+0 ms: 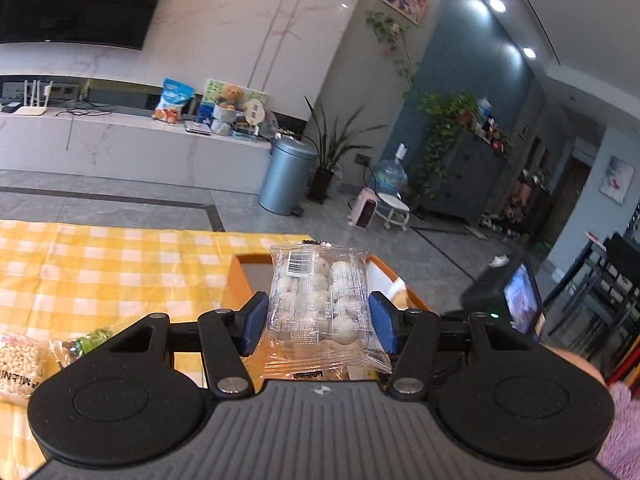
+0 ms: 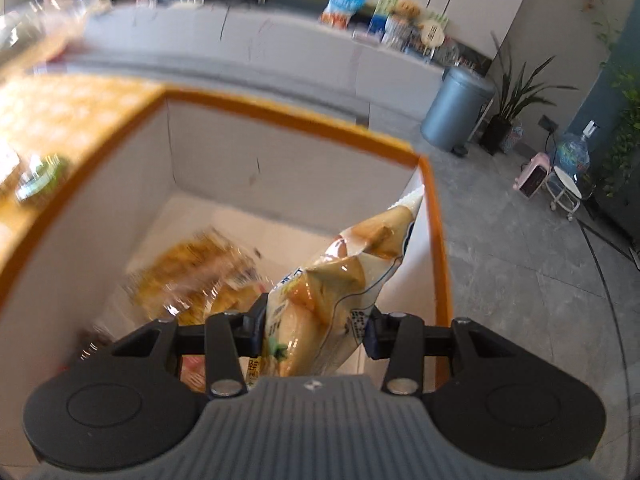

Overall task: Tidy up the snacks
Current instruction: 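Drop the chip bag into the box with the right gripper while the left holds the egg pack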

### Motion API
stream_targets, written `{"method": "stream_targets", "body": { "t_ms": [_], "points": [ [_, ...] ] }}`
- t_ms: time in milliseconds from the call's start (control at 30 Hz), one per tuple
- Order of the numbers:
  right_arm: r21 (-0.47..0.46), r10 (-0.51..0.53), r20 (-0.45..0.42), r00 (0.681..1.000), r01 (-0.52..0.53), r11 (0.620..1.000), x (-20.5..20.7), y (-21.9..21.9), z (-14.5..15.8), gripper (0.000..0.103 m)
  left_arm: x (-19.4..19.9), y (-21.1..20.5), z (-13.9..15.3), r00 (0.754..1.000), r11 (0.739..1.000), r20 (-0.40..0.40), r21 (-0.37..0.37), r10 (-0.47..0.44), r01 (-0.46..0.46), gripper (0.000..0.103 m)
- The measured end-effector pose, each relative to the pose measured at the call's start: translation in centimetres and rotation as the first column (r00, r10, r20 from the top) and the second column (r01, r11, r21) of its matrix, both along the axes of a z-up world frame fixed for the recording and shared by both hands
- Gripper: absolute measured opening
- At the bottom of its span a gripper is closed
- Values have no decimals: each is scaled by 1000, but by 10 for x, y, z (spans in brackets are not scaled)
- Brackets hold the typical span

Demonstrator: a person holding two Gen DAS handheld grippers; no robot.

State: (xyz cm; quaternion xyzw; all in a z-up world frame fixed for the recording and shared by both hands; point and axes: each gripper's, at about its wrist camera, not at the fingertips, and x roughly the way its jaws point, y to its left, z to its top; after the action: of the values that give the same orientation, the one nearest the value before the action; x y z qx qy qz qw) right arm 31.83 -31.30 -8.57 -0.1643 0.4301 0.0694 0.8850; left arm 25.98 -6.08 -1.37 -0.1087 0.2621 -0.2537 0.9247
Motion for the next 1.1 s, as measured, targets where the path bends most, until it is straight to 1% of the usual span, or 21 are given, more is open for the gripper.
{"method": "stream_targets", "body": {
  "t_ms": [33, 100, 167, 233, 267, 333, 467, 500, 533, 567, 600, 633, 667, 700, 733, 800, 867, 933, 1000, 1067, 1100],
  "points": [
    [-24, 16, -2, 1000, -16, 1000, 1, 4, 0, 44, 0, -2, -1, 1000, 1000, -2, 6, -3, 3, 63],
    [-27, 30, 3, 1000, -30, 999, -6, 9, 1, 45, -1, -4, -4, 1000, 1000, -14, 9, -4, 4, 63],
    [-32, 15, 13, 1000, -15, 999, -7, 9, 2, 50, -1, -5, -5, 999, 1000, -33, 10, -6, 6, 63],
    [-48, -6, 39, 999, 8, 999, -12, 14, 3, 74, -2, -8, -6, 999, 1000, -41, 7, -9, 9, 62],
    [-59, -14, 57, 998, 17, 998, -14, 15, 4, 78, -3, -7, -7, 999, 1000, -39, 5, -8, 8, 63],
    [-75, -20, 89, 996, 27, 997, -16, 15, 10, 77, -7, -5, -7, 1000, 1000, -31, 2, -4, 4, 63],
    [5, -57, 155, 986, 57, 998, -37, 5, 33, 77, -9, -7, -5, 1000, 1000, -29, 3, 5, -4, 63],
    [11, -76, 175, 982, 75, 997, -40, 2, 39, 76, -10, -8, -5, 999, 1000, -32, 4, 7, -7, 63],
    [13, -96, 194, 976, 95, 995, -44, -1, 44, 71, -9, -9, -4, 999, 1000, -34, 6, 10, -10, 62],
    [27, -114, 208, 971, 110, 993, -47, -3, 49, 64, -8, -10, -3, 999, 1000, -34, 6, 12, -12, 62],
    [49, -131, 220, 967, 123, 991, -51, -6, 53, 40, -8, -11, -3, 999, 1000, -35, 6, 14, -13, 62],
    [81, -154, 231, 961, 139, 987, -53, -10, 56, 20, -8, -12, -2, 999, 1000, -35, 6, 16, -16, 62],
    [119, -177, 228, 957, 153, 981, -54, -15, 58, 12, -8, -13, -2, 999, 1000, -36, 5, 18, -17, 62],
    [172, -197, 204, 959, 163, 971, -52, -20, 58, 3, -8, -14, -2, 999, 1000, -37, 4, 19, -19, 63],
    [217, -198, 178, 964, 158, 963, -50, -23, 57, 2, -7, -16, -2, 999, 1000, -39, 3, 20, -20, 62],
    [257, -183, 139, 973, 143, 956, -46, -23, 49, 2, -8, -18, -3, 999, 1000, -43, 0, 18, -18, 62],
    [222, -231, 101, 968, 204, 953, -37, -17, 40, 3, -9, -22, -5, 999, 1000, -49, 5, 3, -3, 62],
    [216, -312, 50, 949, 295, 931, -23, -14, 31, 3, -10, -26, -8, 999, 1000, -50, 18, -13, 14, 63],
    [212, -326, -3, 945, 319, 924, -10, -10, 21, 1, -13, -28, -10, 999, 1000, -45, 21, -14, 15, 63],
    [151, -333, -35, 942, 334, 930, 1, -3, 11, 0, -14, -28, -12, 999, 1000, -43, 25, -17, 18, 62],
    [165, -341, -61, 938, 347, 923, 6, -3, 7, 2, -13, -28, -13, 999, 1000, -49, 27, -13, 14, 62]
  ]
}}
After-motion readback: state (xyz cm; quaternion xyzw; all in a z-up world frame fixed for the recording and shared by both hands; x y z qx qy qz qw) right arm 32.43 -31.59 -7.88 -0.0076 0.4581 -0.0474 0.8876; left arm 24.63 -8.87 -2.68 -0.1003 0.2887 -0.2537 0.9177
